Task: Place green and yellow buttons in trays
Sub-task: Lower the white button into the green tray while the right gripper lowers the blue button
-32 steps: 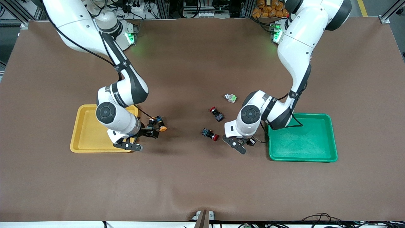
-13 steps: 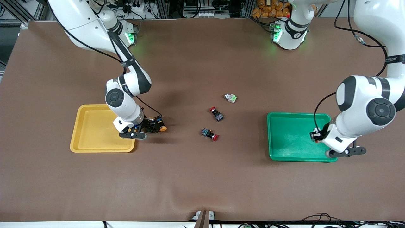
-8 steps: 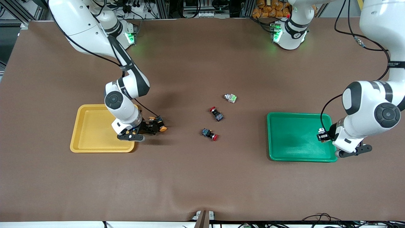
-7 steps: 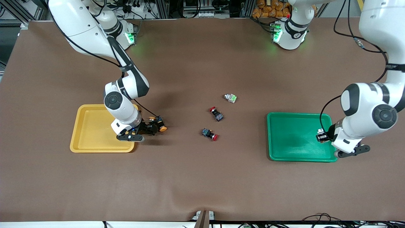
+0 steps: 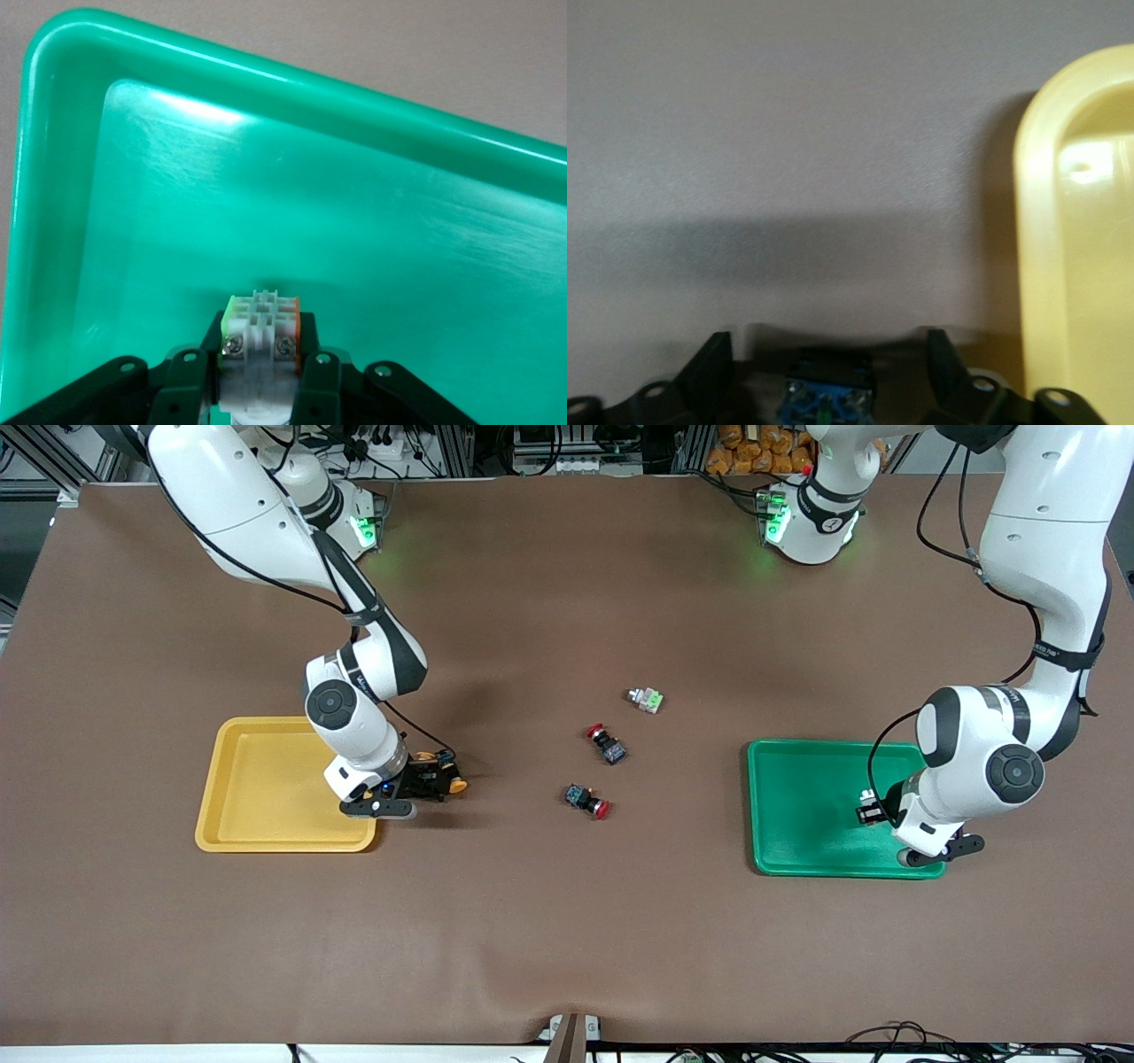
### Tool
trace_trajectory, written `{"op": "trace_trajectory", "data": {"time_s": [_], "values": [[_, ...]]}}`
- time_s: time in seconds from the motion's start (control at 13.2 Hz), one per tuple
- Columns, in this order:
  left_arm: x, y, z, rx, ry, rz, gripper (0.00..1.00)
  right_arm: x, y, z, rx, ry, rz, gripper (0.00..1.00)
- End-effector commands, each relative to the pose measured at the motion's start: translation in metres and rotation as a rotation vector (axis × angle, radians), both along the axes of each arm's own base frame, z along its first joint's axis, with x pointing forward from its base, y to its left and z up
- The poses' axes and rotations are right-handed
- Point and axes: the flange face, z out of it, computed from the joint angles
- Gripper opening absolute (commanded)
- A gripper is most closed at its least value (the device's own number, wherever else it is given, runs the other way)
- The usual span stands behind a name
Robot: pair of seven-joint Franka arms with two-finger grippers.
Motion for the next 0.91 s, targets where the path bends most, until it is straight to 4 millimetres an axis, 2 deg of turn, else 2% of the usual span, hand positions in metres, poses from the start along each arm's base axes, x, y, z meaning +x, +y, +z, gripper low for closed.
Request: {"op": "trace_trajectory", "data": {"time_s": [0.0,0.08,0.15,0.23,0.3,0.38,0.68,0.83], "values": [[0.000,0.014,0.001,-0.003,-0.012,0.038,0.00,-0.005,0.006,-0.002,-0.012,-0.005,0.003,0.55],[-0.001,0.015,-0.002,-0.003,-0.008,0.039,0.00,-0.008,0.011,-0.002,-0.011,-0.005,0.012,0.27],[-0.001,0.015,-0.005,-0.004,-0.002,0.039,0.00,-0.010,0.013,-0.001,-0.013,-0.004,0.017,0.13],[-0.002,0.016,-0.006,-0.004,0.001,0.041,0.20,-0.010,0.013,0.000,-0.014,-0.004,0.017,0.00],[-0.002,0.020,-0.006,-0.005,0.000,0.044,0.81,-0.010,0.013,0.000,-0.014,-0.004,0.017,0.00],[-0.002,0.019,-0.005,-0.006,0.001,0.051,1.00,-0.009,0.011,0.001,-0.013,-0.007,0.013,0.00],[0.002,0.018,0.009,-0.002,-0.018,0.050,1.00,-0.006,0.006,0.008,-0.016,-0.005,0.011,0.00],[0.006,0.014,0.031,0.001,-0.049,0.043,1.00,-0.003,0.001,0.037,-0.035,0.018,0.012,0.00]]}}
